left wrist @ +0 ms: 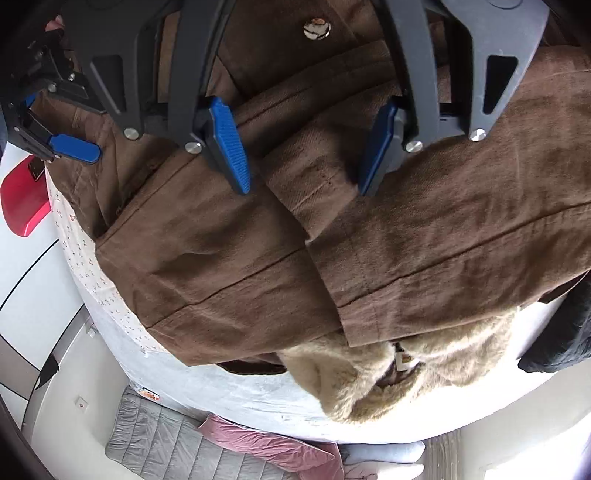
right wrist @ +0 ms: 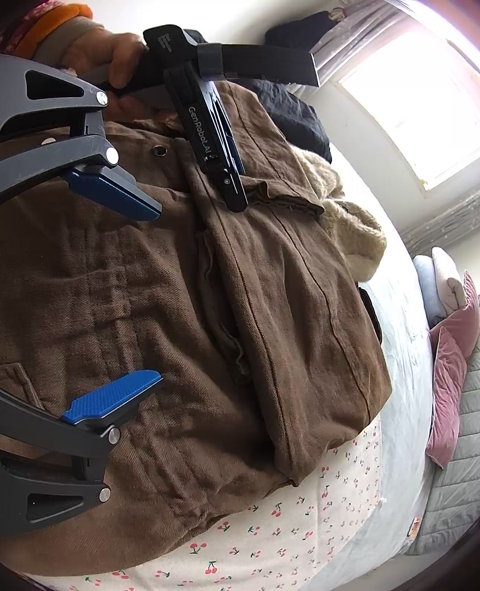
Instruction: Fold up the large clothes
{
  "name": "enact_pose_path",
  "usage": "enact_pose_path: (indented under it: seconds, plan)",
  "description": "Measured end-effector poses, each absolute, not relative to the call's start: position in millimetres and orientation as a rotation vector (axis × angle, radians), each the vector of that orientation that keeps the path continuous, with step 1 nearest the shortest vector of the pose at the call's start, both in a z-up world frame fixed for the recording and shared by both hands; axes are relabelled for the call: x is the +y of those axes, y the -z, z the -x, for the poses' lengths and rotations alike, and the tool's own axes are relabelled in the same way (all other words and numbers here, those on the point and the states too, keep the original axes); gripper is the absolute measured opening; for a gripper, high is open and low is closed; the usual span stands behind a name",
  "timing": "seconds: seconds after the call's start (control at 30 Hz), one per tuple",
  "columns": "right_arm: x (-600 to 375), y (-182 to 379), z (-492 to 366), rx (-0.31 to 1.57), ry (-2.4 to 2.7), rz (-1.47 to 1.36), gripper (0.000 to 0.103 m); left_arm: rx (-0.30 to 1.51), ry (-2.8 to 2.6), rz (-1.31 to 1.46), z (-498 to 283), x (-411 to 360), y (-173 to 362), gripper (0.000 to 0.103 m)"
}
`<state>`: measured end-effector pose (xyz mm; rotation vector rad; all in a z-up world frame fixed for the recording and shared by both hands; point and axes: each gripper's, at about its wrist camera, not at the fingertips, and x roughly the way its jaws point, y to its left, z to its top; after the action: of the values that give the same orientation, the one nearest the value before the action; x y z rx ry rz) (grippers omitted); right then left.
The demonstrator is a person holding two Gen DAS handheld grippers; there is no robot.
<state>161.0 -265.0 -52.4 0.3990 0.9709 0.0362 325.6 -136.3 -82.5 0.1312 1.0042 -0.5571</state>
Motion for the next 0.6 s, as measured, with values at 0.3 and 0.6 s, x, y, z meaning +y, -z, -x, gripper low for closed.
enact_pose_path:
  seconds: [0.3, 0.6]
  plan:
    - [-255, 40, -160, 0.952, 0.005, -0.304, 0.084, 0.941, 0.441, -0.131, -259, -65, 29, 0.078]
    - [-250, -4, -115, 0.913, -0.050, -0.247, 0.084, 1.052, 0.239, -0.030, -174, 37, -8, 0.087]
